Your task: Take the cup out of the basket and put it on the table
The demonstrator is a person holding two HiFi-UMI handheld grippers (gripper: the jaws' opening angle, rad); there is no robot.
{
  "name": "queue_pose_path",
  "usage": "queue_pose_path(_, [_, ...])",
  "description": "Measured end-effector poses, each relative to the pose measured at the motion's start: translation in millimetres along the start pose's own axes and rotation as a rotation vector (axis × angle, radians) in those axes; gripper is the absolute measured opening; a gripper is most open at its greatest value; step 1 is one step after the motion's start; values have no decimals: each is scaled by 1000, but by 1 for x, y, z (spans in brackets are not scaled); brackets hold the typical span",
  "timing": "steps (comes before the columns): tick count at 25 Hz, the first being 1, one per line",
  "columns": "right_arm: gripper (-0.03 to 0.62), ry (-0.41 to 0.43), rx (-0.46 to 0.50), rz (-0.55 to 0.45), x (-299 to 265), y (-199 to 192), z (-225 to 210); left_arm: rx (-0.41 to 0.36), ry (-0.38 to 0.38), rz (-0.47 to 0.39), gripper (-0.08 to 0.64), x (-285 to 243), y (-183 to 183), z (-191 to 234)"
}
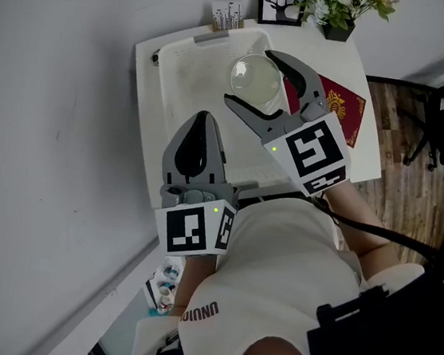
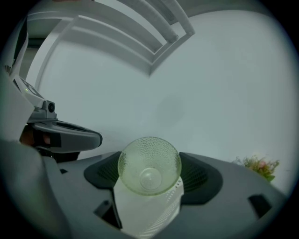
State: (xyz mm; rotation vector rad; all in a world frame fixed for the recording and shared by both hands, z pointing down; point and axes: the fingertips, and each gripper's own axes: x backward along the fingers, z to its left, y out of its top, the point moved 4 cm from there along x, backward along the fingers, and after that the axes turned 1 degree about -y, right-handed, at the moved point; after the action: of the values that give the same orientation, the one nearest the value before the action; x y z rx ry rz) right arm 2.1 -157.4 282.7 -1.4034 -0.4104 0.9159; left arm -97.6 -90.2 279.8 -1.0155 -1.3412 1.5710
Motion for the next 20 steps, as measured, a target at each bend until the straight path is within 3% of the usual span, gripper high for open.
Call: queue_pose_path(20, [402,-85,-41,-18,27,-5,-20,-11,-43,8,15,-7,-2,-17])
